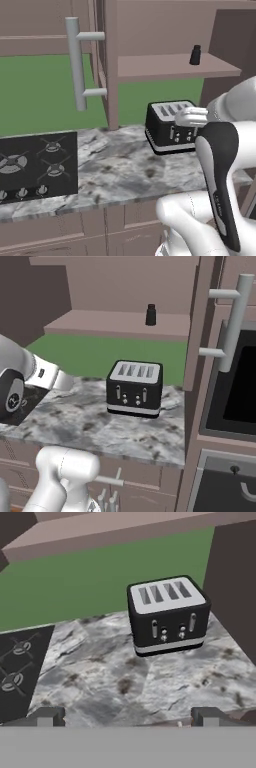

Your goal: Move the syrup bottle and shaker from the cabinet to the dining counter.

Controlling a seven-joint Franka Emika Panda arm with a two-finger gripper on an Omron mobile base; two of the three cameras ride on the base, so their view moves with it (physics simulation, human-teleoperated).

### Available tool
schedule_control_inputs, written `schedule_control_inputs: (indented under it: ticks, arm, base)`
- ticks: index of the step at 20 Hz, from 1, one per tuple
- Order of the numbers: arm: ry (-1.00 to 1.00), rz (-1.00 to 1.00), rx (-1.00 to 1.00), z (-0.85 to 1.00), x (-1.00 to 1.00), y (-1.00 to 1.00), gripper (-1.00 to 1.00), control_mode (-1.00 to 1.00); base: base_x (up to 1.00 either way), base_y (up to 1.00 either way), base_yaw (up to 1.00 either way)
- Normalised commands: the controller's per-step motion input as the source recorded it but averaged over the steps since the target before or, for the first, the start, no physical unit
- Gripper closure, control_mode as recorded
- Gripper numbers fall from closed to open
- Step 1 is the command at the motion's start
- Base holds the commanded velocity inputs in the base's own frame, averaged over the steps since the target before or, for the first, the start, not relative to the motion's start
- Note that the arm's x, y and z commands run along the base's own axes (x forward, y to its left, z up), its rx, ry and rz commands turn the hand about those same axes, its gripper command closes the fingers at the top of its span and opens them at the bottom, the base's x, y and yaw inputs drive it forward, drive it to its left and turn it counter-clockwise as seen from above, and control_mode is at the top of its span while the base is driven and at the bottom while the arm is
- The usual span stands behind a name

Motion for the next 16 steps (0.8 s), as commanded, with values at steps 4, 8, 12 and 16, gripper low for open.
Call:
schedule_control_inputs:
  ticks: [4, 8, 12, 16]
  arm:
    - [-0.14, 0.00, 0.00, 0.14, 0.02, -0.11, -1.00, -1.00]
    - [-0.14, 0.00, 0.00, 0.09, 0.25, -0.26, -1.00, -1.00]
    - [-0.12, 0.00, 0.00, 0.09, 0.42, -0.28, -1.00, -1.00]
    - [-0.08, 0.00, 0.00, 0.16, 0.41, -0.21, -1.00, -1.00]
  base:
    - [0.00, 0.00, 0.00]
    - [0.00, 0.00, 0.00]
    - [0.00, 0.00, 0.00]
    - [0.00, 0.00, 0.00]
